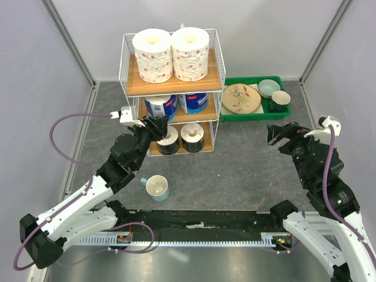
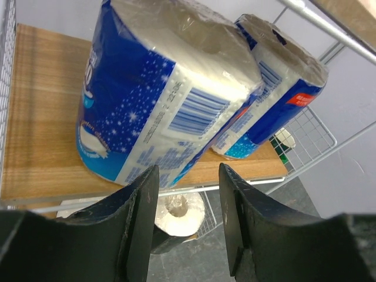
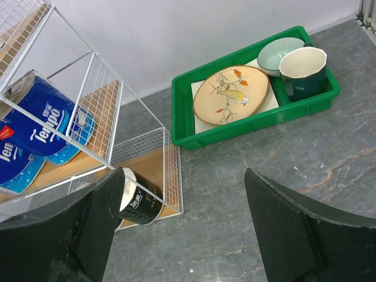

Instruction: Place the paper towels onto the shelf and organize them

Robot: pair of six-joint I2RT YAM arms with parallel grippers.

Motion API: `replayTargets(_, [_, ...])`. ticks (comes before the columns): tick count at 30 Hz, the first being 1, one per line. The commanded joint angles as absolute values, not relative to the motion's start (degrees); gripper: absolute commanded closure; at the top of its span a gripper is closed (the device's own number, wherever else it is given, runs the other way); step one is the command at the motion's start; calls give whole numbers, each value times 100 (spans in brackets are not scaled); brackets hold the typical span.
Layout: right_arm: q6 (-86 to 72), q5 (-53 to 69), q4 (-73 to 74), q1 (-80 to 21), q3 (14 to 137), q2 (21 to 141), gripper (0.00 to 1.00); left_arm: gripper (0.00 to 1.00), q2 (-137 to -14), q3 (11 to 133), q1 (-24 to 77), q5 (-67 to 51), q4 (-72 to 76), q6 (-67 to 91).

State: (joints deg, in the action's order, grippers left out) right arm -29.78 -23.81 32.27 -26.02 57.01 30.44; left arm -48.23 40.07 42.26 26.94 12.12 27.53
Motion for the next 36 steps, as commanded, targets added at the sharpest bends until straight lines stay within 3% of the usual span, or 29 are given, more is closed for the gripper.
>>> replayTargets(1, [-2944, -2461, 3261, -2610, 5704, 2988, 9, 48, -4948, 4289, 4254, 2857, 1722, 2417])
replayTargets(36, [-2909, -2540, 3436, -2610, 5678, 2883, 9, 48, -5607, 4456, 4113, 3112, 2171, 2004])
